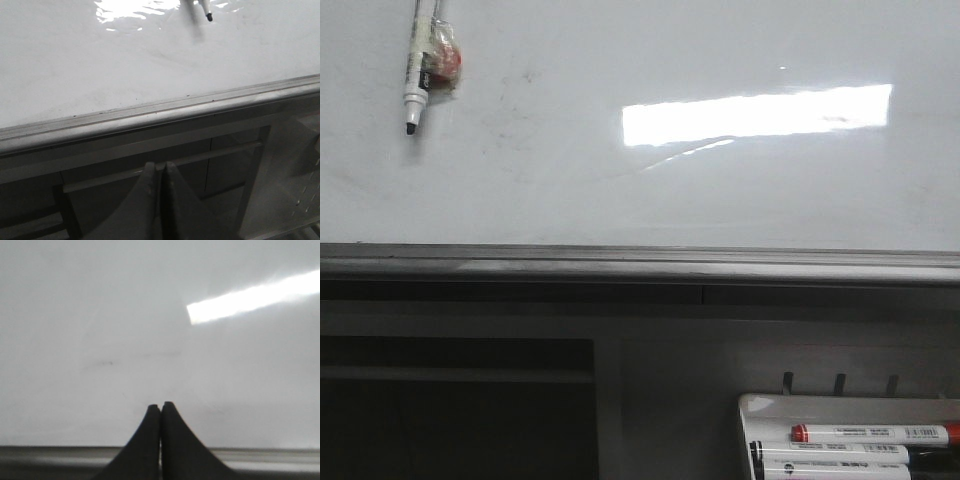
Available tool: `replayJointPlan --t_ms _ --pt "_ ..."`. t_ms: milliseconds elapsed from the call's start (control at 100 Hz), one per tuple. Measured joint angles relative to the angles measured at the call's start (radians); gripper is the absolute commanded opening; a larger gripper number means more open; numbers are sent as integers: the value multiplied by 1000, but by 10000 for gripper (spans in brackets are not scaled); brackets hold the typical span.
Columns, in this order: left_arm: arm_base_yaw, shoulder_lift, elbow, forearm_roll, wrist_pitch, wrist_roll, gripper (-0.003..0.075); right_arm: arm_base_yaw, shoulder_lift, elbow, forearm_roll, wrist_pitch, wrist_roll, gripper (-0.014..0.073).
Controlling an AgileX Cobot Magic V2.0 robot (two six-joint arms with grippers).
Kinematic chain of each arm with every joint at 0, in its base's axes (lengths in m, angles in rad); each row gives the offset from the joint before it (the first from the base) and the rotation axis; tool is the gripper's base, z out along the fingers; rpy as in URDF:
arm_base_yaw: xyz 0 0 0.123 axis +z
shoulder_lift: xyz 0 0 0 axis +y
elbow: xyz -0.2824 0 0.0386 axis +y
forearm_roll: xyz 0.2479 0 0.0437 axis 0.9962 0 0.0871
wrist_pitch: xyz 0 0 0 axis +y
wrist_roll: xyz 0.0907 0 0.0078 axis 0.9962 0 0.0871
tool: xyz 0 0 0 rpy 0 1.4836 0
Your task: Write number 2 on whiteboard
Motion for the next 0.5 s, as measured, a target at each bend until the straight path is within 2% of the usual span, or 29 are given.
replayJointPlan --t_ms 140,500 --pt "0 0 0 2 -2 0 -20 0 0 0 15 -44 0 -78" --pt "0 0 0 10 -6 0 -20 0 0 0 59 -47 0 -78"
